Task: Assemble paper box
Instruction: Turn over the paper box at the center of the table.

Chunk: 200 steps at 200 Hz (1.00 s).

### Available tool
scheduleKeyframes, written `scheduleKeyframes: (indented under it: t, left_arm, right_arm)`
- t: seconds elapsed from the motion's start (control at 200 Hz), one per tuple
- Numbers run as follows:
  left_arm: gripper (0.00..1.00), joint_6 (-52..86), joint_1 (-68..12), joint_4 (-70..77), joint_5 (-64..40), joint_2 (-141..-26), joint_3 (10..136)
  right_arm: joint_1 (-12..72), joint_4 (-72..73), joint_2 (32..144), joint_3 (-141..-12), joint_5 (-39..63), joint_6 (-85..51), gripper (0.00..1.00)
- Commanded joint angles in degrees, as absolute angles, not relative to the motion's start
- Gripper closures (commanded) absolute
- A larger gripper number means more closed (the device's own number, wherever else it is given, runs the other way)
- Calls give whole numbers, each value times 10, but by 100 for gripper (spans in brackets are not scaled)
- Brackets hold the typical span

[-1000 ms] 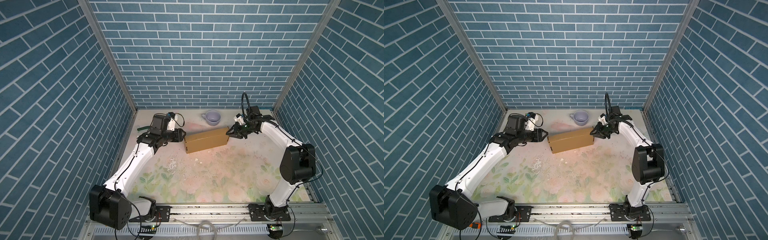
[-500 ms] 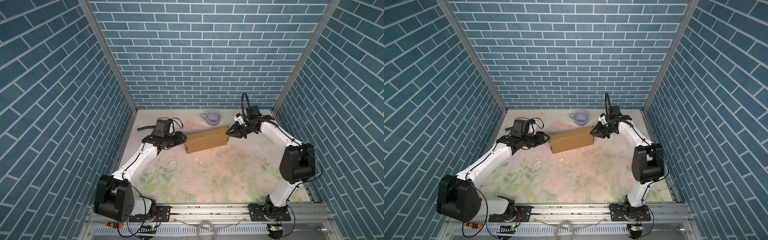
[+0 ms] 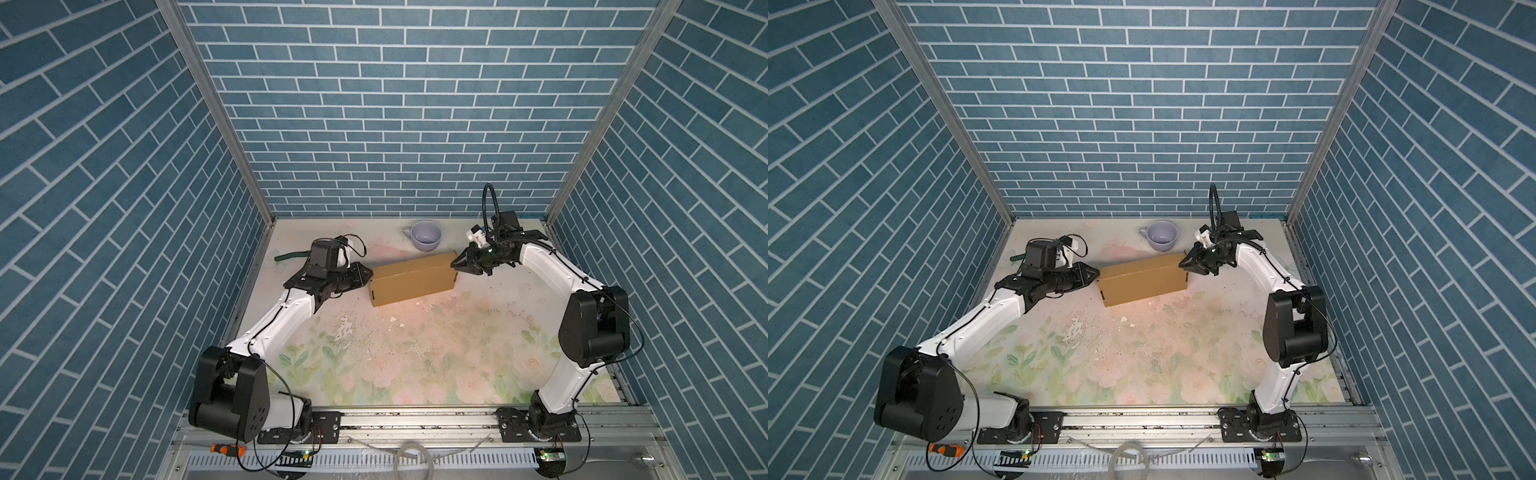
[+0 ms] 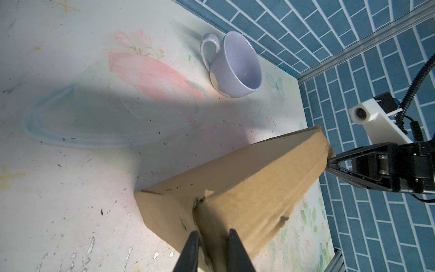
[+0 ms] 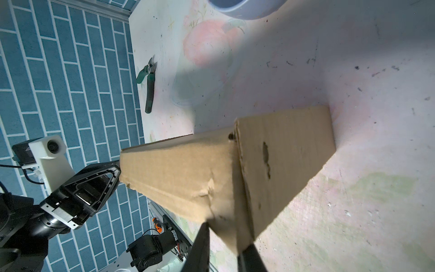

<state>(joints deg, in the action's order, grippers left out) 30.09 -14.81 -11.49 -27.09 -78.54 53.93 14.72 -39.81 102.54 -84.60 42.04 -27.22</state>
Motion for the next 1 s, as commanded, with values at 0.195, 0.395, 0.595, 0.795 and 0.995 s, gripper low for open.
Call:
scheduleKeyframes:
  t: [0.195, 0.395, 0.595, 0.795, 0.995]
  left_arm:
    - [80, 273, -143, -176, -235, -846, 457]
    - [80, 268, -143, -184, -231, -843, 468]
    - [73, 242, -143, -206, -240, -800, 483]
    - [54, 228, -143, -250, -230, -732, 485]
    - [38, 227, -143, -259, -229, -680, 482]
  right_arm:
    - [147, -429, 1049, -835, 382, -282, 80]
    - [147, -432, 1046, -837, 385, -281, 80]
    - [147, -425, 1012, -819, 416, -272, 65]
    - [147, -441, 933, -759, 412, -269, 52]
    - [140, -500, 854, -717, 375, -235, 44]
